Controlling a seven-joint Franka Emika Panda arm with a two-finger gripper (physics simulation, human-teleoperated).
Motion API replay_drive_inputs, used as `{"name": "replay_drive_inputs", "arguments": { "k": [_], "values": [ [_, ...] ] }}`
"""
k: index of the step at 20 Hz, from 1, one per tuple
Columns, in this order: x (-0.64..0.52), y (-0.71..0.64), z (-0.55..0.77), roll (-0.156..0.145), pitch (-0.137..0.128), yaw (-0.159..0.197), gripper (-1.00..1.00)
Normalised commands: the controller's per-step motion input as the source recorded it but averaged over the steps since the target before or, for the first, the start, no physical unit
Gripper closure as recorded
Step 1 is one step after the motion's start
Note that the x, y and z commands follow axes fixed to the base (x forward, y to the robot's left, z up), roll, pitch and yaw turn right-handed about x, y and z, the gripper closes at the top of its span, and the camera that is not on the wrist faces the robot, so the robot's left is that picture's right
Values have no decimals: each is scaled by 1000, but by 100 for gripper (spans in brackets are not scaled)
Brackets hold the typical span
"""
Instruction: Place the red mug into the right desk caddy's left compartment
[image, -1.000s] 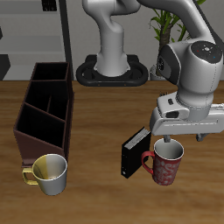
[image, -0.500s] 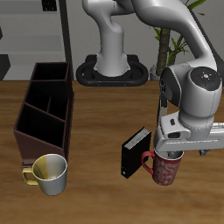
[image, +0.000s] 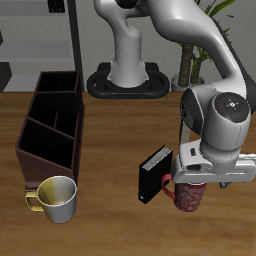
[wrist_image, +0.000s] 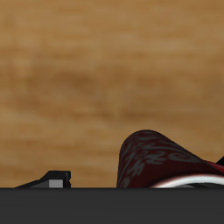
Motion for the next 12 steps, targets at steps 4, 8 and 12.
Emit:
{"name": "replay_drive_inputs", "arguments": {
  "k": [4,8,12],
  "values": [
    [-35,-87,184,-3,-19,-26,100],
    [-53,4,284,9,-41,-2,100],
    [-141,62,460,25,-65,21,100]
  ]
}}
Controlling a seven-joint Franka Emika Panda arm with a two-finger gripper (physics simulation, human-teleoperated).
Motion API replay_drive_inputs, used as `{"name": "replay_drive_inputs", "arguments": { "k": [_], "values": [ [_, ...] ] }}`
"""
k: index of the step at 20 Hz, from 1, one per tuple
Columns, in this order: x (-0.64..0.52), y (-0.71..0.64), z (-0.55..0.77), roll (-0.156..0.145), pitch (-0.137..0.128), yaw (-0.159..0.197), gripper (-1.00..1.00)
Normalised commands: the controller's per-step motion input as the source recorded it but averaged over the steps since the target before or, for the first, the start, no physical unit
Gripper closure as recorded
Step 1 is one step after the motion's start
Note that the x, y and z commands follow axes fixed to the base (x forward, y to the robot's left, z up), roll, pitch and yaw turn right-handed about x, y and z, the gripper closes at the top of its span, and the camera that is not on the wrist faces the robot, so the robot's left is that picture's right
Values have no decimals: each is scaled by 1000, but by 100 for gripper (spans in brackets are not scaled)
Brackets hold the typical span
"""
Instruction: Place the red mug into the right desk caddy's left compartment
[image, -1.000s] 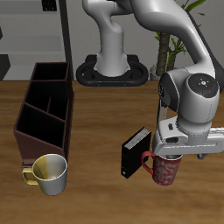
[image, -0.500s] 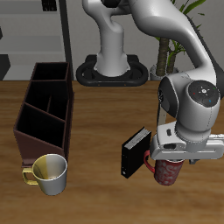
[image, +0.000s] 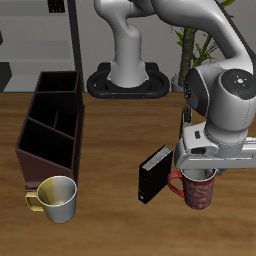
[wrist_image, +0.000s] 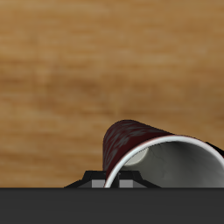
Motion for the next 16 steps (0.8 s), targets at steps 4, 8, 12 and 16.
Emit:
{"name": "replay_drive_inputs", "arguments": {
  "k": [4,8,12,16],
  "values": [
    [-204,76,505,41,-60,26,100],
    [-326,13,670,14,-78,18,100],
    [-360,-42,611,56,-40,54,100],
    [-472,-234,690,-2,-75,9,100]
  ]
}}
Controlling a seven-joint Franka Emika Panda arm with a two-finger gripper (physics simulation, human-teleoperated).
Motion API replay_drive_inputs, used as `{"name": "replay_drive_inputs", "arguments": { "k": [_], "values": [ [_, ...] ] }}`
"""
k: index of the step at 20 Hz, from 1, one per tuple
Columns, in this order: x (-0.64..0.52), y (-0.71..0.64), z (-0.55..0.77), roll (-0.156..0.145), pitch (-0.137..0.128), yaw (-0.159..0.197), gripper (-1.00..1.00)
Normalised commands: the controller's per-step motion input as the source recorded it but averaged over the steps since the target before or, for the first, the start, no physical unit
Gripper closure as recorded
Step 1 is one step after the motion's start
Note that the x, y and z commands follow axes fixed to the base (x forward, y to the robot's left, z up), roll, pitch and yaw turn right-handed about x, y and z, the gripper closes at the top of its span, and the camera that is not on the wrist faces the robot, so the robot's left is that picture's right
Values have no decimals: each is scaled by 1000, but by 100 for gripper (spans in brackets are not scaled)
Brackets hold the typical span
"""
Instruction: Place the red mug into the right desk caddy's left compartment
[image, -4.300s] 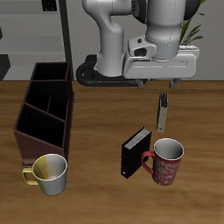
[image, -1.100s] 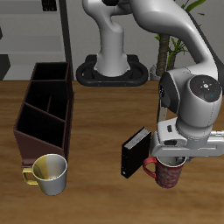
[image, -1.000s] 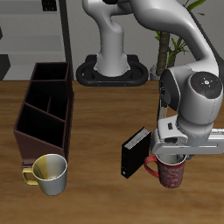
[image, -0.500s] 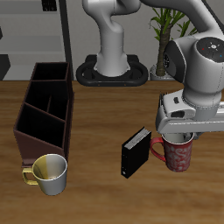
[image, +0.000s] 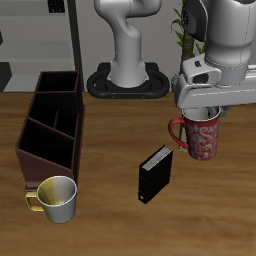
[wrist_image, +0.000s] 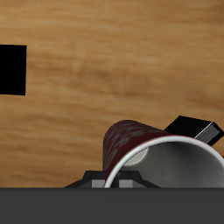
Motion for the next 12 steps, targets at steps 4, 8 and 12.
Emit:
{"name": "replay_drive_inputs", "arguments": {
  "k": [4,8,12],
  "values": [
    [-554,-287,698,-6,-87,-19,100],
    [-380,-228,382,-12,-34,6,100],
    [-516,-506,403,-14,-36,-22,100]
  ]
}}
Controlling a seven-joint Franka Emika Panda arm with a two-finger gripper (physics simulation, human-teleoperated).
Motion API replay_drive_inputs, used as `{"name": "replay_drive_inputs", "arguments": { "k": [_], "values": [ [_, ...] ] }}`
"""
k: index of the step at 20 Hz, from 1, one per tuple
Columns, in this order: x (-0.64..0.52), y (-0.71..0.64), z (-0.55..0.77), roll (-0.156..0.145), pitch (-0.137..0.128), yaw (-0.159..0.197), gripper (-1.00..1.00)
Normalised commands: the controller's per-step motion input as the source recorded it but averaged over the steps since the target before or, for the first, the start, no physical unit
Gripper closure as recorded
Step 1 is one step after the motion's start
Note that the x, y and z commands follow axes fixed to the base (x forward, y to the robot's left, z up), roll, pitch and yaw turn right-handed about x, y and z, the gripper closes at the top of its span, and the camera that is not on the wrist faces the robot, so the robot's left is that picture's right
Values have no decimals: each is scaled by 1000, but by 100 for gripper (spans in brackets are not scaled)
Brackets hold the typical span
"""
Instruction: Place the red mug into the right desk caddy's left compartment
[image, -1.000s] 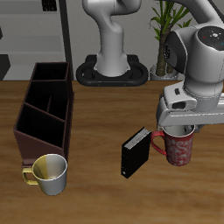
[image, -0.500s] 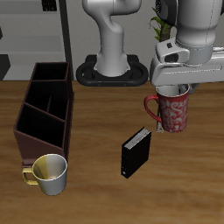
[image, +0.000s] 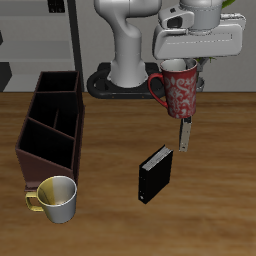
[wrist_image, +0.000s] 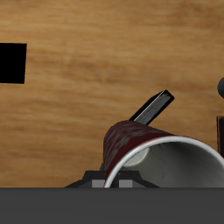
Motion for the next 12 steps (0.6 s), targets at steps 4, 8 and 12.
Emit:
{"name": "replay_drive_inputs", "arguments": {
  "k": [4,8,12],
  "values": [
    [-359,-565,175,-36,-15,-27,100],
    [-198,-653,40,-51,-16,-25,100],
    [-108,-799,53,-58,18,-83,100]
  ]
}}
